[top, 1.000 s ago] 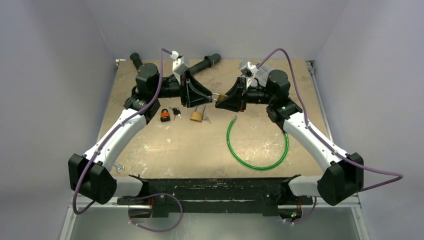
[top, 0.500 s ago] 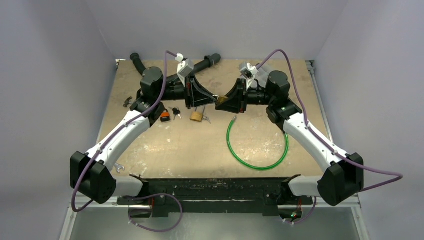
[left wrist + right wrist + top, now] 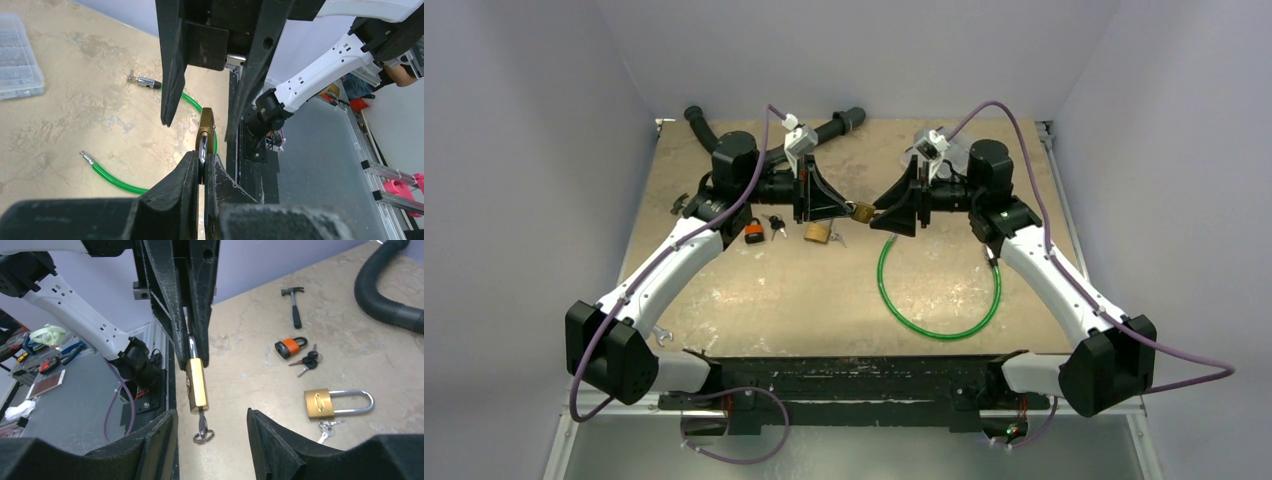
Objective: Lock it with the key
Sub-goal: Lock the lock.
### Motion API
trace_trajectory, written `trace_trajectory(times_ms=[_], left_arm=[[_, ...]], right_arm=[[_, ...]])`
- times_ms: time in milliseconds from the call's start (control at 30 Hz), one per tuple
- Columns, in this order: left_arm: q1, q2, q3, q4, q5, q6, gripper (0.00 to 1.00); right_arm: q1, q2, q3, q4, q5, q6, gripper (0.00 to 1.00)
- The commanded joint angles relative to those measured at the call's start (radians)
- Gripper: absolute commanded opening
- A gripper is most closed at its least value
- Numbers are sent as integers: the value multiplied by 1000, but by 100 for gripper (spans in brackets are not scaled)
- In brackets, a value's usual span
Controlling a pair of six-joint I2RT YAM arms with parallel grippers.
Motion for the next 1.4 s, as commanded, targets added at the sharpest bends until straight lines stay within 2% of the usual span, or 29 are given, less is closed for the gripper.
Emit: trace_trajectory(times_ms=[0, 233, 600, 767, 1067, 1167, 1367], left_arm=[[3, -9, 49, -7, 23, 38, 0], [3, -8, 37, 44, 21, -5, 0], [11, -12, 25, 37, -11, -11, 0], [52, -1, 36, 50, -7, -28, 0], [146, 27, 72, 35, 31, -3, 0], [156, 44, 102, -34, 29, 68, 0], [155, 125, 179, -278, -25, 251, 0]], right_arm=[[-25, -42, 57, -95, -38, -72, 56], [-25, -34, 59, -105, -54, -82, 40], [-25, -42, 49, -128, -50, -99, 0], [-38, -55, 43, -190, -28, -133, 0], [-146, -55, 19, -283, -17, -196, 0], [-171, -52, 2, -292, 4, -209, 0], [-185, -39, -29, -218, 127, -178, 0]])
